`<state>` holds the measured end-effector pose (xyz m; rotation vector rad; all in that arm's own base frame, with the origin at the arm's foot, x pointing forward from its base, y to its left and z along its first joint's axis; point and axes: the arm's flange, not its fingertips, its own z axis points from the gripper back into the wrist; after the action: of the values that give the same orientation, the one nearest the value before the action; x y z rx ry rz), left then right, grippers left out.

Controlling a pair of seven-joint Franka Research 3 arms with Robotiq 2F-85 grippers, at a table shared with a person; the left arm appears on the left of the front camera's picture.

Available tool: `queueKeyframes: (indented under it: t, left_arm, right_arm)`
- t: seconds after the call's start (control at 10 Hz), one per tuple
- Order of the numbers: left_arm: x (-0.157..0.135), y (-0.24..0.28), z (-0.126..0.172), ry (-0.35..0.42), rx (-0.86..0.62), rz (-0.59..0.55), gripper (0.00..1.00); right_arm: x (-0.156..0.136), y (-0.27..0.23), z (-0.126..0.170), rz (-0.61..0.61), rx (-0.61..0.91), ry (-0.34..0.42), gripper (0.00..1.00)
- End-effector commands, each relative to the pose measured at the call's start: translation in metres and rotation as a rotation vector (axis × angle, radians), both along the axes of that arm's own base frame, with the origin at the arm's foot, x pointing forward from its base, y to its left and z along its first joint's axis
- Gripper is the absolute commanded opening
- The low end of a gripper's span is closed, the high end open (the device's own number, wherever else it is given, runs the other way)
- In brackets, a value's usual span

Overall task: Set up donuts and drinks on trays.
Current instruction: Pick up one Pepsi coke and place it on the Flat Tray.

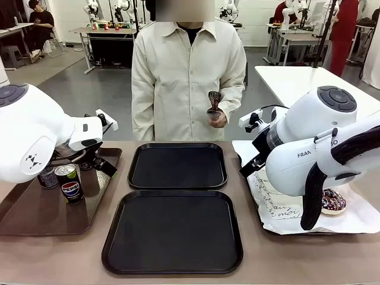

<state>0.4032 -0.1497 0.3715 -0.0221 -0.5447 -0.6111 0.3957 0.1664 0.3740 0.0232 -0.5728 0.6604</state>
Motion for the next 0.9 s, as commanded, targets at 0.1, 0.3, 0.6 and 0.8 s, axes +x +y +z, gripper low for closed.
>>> queueKeyframes:
  t: [0.1,0.3,0.6,0.8]
  left_arm:
    - [0.0,0.0,0.0,0.0,0.0,0.0,1.0]
    - [0.0,0.0,0.0,0.0,0.0,0.0,1.0]
    - [0.0,0.0,0.0,0.0,0.0,0.0,1.0]
    - [0.0,0.0,0.0,0.0,0.0,0.0,1.0]
  right_arm:
    - [0.0,0.0001,0.0,0.0,0.0,0.0,1.0]
    - [0.0,0.0001,0.0,0.0,0.0,0.0,1.0]
    - [0.0,0.0001,0.0,0.0,0.0,0.0,1.0]
    - [0.0,0.0001,0.0,0.0,0.0,0.0,1.0]
